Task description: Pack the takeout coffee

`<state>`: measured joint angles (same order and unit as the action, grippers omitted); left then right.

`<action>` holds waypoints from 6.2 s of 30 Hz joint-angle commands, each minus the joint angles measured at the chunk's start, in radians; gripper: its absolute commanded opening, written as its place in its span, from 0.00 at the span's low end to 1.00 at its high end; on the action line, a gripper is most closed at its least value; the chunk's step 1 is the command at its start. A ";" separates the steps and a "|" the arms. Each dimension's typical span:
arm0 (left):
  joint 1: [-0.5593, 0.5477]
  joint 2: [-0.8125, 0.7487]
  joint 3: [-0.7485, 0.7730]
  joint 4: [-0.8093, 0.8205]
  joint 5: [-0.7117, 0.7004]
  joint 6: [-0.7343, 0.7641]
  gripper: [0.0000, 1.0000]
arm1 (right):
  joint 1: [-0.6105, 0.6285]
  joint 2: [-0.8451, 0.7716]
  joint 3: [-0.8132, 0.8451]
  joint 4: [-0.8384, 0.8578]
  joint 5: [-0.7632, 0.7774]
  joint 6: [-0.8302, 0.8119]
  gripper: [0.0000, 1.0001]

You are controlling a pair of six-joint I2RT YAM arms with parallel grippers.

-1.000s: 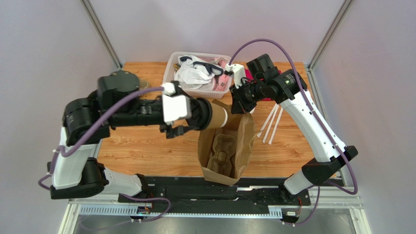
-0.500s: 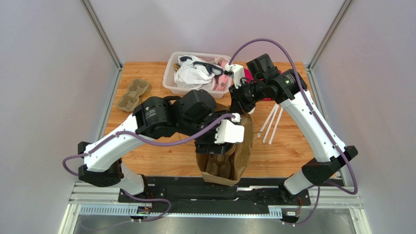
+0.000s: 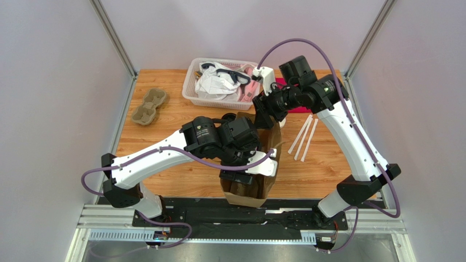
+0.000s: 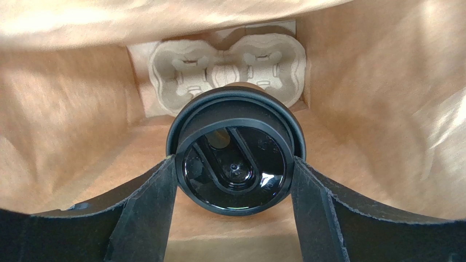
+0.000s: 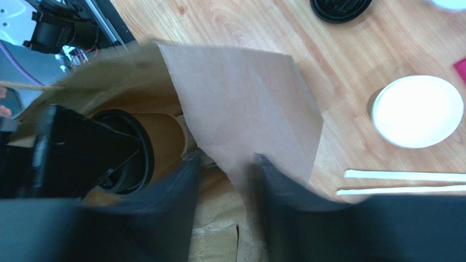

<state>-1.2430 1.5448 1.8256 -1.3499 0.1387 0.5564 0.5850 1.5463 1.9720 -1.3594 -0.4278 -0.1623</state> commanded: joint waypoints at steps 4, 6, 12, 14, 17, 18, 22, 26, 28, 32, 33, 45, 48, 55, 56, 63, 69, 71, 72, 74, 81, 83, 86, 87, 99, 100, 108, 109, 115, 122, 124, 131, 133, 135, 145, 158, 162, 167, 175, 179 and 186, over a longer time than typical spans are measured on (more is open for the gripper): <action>-0.006 -0.005 0.060 -0.035 0.064 0.125 0.12 | -0.017 0.024 0.226 -0.147 -0.051 -0.253 0.95; -0.006 0.003 0.067 -0.049 0.076 0.135 0.12 | -0.017 0.028 0.238 -0.103 -0.055 -0.330 0.98; -0.006 0.018 0.080 -0.069 0.094 0.165 0.11 | 0.015 0.028 0.165 0.058 -0.039 -0.506 1.00; -0.006 0.023 0.083 -0.077 0.093 0.166 0.11 | 0.033 0.047 0.157 0.077 -0.028 -0.536 1.00; -0.006 0.023 0.083 -0.081 0.090 0.165 0.11 | 0.053 0.081 0.160 0.095 -0.020 -0.560 0.97; -0.006 0.023 0.078 -0.081 0.091 0.163 0.11 | 0.056 0.106 0.160 0.100 -0.014 -0.562 0.95; -0.007 0.023 0.069 -0.091 0.082 0.157 0.11 | 0.072 0.162 0.171 0.089 0.029 -0.551 0.78; -0.001 -0.003 0.034 -0.086 0.045 0.163 0.10 | 0.070 0.183 0.200 0.048 0.086 -0.510 0.36; 0.011 -0.028 0.011 -0.081 0.036 0.171 0.10 | 0.068 0.161 0.194 0.023 0.093 -0.494 0.15; 0.069 -0.049 0.003 -0.103 0.026 0.183 0.09 | 0.068 0.104 0.172 -0.059 0.123 -0.436 0.00; 0.079 -0.061 -0.003 -0.103 0.021 0.186 0.09 | 0.068 0.094 0.165 -0.084 0.118 -0.425 0.00; 0.102 -0.063 0.027 -0.097 0.041 0.240 0.08 | 0.064 0.017 0.157 -0.221 0.096 -0.467 0.64; 0.102 -0.049 0.037 -0.103 0.051 0.243 0.08 | 0.056 0.076 0.232 -0.199 0.124 -0.467 0.70; 0.102 -0.040 0.041 -0.110 0.079 0.232 0.08 | 0.058 0.155 0.306 -0.072 0.120 -0.520 0.81; 0.100 -0.038 0.043 -0.110 0.079 0.232 0.08 | 0.067 0.164 0.315 -0.073 0.115 -0.534 0.82; 0.100 -0.028 0.040 -0.107 0.079 0.227 0.08 | 0.078 0.242 0.306 -0.090 0.096 -0.579 0.80; 0.103 -0.044 0.002 -0.101 0.058 0.234 0.08 | 0.073 0.255 0.281 -0.107 0.124 -0.508 0.00; 0.105 -0.074 -0.038 -0.078 0.044 0.237 0.08 | 0.049 0.244 0.283 -0.109 0.109 -0.423 0.00; 0.108 -0.083 -0.046 -0.072 0.038 0.238 0.08 | 0.036 0.239 0.281 -0.112 0.084 -0.326 0.00; 0.116 -0.092 -0.052 -0.077 0.022 0.232 0.08 | 0.013 0.204 0.251 -0.112 0.081 -0.258 0.00; 0.201 -0.092 -0.003 -0.104 -0.008 0.255 0.07 | -0.034 0.055 0.053 -0.060 0.132 -0.062 0.00; 0.221 -0.094 0.003 -0.112 -0.027 0.264 0.07 | -0.039 0.037 0.051 -0.079 0.100 -0.022 0.00; 0.246 -0.101 -0.003 -0.109 -0.054 0.284 0.07 | -0.039 0.005 0.007 -0.144 -0.011 0.006 0.00; 0.255 -0.104 -0.009 -0.106 -0.059 0.290 0.07 | -0.040 -0.029 -0.013 -0.150 -0.038 0.000 0.00; 0.272 -0.091 0.037 -0.141 0.061 0.298 0.07 | -0.039 0.050 0.201 -0.211 0.009 -0.198 0.79; 0.271 -0.091 0.035 -0.146 0.070 0.298 0.07 | -0.040 0.069 0.235 -0.207 0.018 -0.221 0.80; 0.266 -0.091 0.014 -0.132 0.104 0.260 0.08 | -0.007 0.130 0.311 -0.090 -0.011 -0.407 0.81; 0.266 -0.092 0.012 -0.127 0.110 0.257 0.08 | 0.024 0.126 0.294 -0.077 -0.005 -0.449 0.81; 0.266 -0.110 -0.025 -0.081 0.127 0.212 0.08 | 0.125 0.126 0.200 0.063 0.055 -0.508 0.83; 0.266 -0.149 -0.081 -0.066 0.128 0.182 0.08 | 0.142 0.219 0.202 0.102 0.063 -0.508 0.81; 0.266 -0.158 -0.095 -0.060 0.130 0.177 0.08 | 0.144 0.228 0.200 0.102 0.063 -0.510 0.80; 0.266 -0.199 -0.153 -0.037 0.131 0.165 0.08 | 0.161 0.229 0.168 0.108 0.049 -0.522 0.64; 0.266 -0.212 -0.167 -0.029 0.127 0.163 0.08 | 0.161 0.224 0.162 0.100 0.054 -0.529 0.52; 0.266 -0.227 -0.186 -0.015 0.119 0.154 0.08 | 0.161 0.212 0.151 0.097 0.063 -0.533 0.34; 0.267 -0.322 -0.252 0.198 -0.086 0.020 0.06 | 0.161 0.012 0.016 0.301 0.164 -0.287 0.00; 0.235 -0.524 -0.538 0.448 -0.123 -0.007 0.06 | 0.318 -0.327 -0.361 0.439 0.311 -0.086 0.00; 0.154 -0.592 -0.607 0.474 -0.180 0.000 0.06 | 0.374 -0.351 -0.375 0.424 0.330 -0.056 0.00; 0.079 -0.585 -0.611 0.471 -0.235 0.002 0.06 | 0.386 -0.328 -0.318 0.375 0.349 0.023 0.00; 0.073 -0.531 -0.646 0.509 -0.228 0.048 0.06 | 0.452 -0.385 -0.395 0.466 0.520 0.032 0.00; 0.073 -0.535 -0.695 0.563 -0.257 0.042 0.06 | 0.486 -0.400 -0.432 0.493 0.612 -0.040 0.00; 0.073 -0.545 -0.764 0.681 -0.317 0.040 0.06 | 0.573 -0.468 -0.576 0.574 0.686 -0.134 0.00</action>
<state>-1.1656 1.0172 1.0863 -0.7956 -0.1307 0.5888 1.1259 1.1213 1.4509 -0.8978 0.1833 -0.2279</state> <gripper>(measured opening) 0.768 0.007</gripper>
